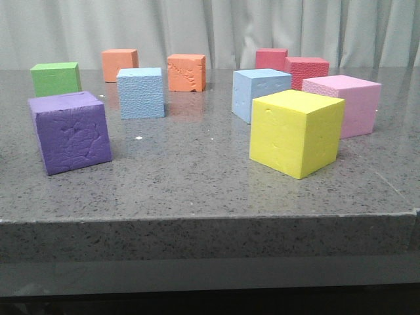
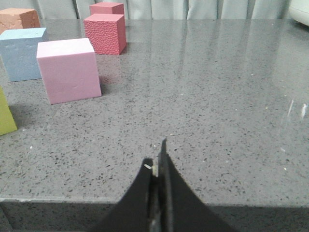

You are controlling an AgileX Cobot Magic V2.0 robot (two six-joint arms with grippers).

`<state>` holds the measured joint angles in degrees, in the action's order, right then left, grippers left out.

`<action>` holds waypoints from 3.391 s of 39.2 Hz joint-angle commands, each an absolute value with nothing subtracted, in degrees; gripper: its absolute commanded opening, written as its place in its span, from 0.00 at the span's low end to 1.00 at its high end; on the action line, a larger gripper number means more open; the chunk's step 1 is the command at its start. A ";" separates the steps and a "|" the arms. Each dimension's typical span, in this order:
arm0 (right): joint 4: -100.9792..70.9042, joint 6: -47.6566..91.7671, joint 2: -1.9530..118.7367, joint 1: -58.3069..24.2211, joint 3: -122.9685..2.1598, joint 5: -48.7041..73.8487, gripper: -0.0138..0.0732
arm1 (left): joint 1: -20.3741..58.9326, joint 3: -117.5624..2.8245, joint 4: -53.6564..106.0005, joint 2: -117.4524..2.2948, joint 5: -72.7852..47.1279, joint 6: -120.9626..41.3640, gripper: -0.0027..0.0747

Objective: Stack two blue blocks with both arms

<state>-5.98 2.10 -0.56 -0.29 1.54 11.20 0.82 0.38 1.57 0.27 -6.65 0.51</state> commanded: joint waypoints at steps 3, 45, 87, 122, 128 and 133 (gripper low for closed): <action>-5.64 2.38 -1.59 0.00 1.23 6.90 0.08 | 0.56 0.53 1.98 1.26 -1.70 0.60 0.01; -5.64 2.38 -1.59 0.00 1.23 6.80 0.08 | 0.56 0.53 1.98 1.26 -1.59 0.60 0.01; -9.00 1.87 -1.59 -0.02 -4.89 -11.67 0.08 | 0.56 -3.73 2.33 1.04 18.18 4.47 0.01; -7.55 7.02 29.52 -0.02 -43.15 28.63 0.08 | 0.56 -38.90 1.24 -34.10 -19.66 4.15 0.01; -7.55 7.02 29.50 -0.02 -43.15 28.57 0.08 | 0.56 -38.90 1.24 -34.85 -19.09 4.15 0.01; -7.55 7.02 29.50 -0.02 -43.15 28.57 0.08 | 0.56 -38.90 1.24 -34.85 -17.56 4.15 0.01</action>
<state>-7.93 6.49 28.86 -0.29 -41.11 32.58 0.82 -36.72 1.33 -34.45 -23.13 3.91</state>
